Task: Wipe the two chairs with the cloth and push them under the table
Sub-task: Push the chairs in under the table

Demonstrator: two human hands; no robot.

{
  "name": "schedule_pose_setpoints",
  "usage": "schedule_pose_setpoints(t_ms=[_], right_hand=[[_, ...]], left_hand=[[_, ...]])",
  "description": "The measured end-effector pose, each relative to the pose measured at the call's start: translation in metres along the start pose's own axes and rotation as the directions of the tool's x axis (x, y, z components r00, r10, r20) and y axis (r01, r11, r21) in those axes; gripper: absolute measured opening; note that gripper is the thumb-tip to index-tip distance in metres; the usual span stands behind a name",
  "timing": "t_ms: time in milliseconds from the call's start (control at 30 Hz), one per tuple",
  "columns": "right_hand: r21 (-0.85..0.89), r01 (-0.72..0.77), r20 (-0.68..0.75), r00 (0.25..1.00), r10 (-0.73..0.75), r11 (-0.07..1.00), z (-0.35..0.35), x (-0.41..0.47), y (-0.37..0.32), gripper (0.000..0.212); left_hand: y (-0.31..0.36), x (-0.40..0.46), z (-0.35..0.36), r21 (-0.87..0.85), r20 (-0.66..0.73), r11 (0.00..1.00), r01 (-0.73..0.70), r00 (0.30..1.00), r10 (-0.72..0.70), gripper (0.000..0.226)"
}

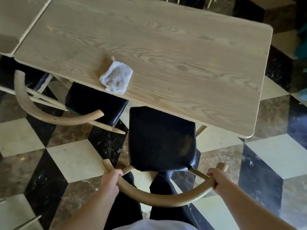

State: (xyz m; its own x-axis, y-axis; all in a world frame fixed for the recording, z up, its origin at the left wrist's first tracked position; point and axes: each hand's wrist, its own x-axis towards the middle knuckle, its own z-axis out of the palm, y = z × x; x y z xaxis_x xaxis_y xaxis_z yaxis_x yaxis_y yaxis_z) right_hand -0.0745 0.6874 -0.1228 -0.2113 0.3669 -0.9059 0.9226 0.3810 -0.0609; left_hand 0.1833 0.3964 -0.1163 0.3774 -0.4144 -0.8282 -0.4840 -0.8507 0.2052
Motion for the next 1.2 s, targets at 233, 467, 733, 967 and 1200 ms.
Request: schedule_pose_setpoints(t_ms=[233,467,733,967,1200], right_hand=[[0.099,0.033,-0.014,0.999,-0.031,0.995,0.002,-0.014,-0.004,0.024],[0.234,-0.009,-0.045,0.999,0.020,0.972,0.019,-0.012,-0.008,0.017],[0.294,0.011,-0.109,0.994,0.023,0.956,0.031,-0.005,-0.033,0.020],[0.328,0.026,-0.115,0.993,0.013,0.944,0.034,0.004,-0.053,0.028],[0.366,0.008,-0.103,0.994,0.032,0.931,0.037,0.010,-0.065,0.031]], left_hand=[[0.042,-0.010,0.007,-0.029,0.051,0.992,-0.125,0.991,0.127,0.025],[0.101,-0.002,0.028,0.016,0.147,0.983,-0.183,0.973,0.179,0.042],[0.156,0.006,0.066,0.115,0.167,0.957,-0.266,0.955,0.245,0.043],[0.179,0.008,0.092,0.081,0.191,0.951,-0.297,0.941,0.278,0.036],[0.193,0.012,0.104,0.128,0.182,0.952,-0.279,0.950,0.254,0.049]])
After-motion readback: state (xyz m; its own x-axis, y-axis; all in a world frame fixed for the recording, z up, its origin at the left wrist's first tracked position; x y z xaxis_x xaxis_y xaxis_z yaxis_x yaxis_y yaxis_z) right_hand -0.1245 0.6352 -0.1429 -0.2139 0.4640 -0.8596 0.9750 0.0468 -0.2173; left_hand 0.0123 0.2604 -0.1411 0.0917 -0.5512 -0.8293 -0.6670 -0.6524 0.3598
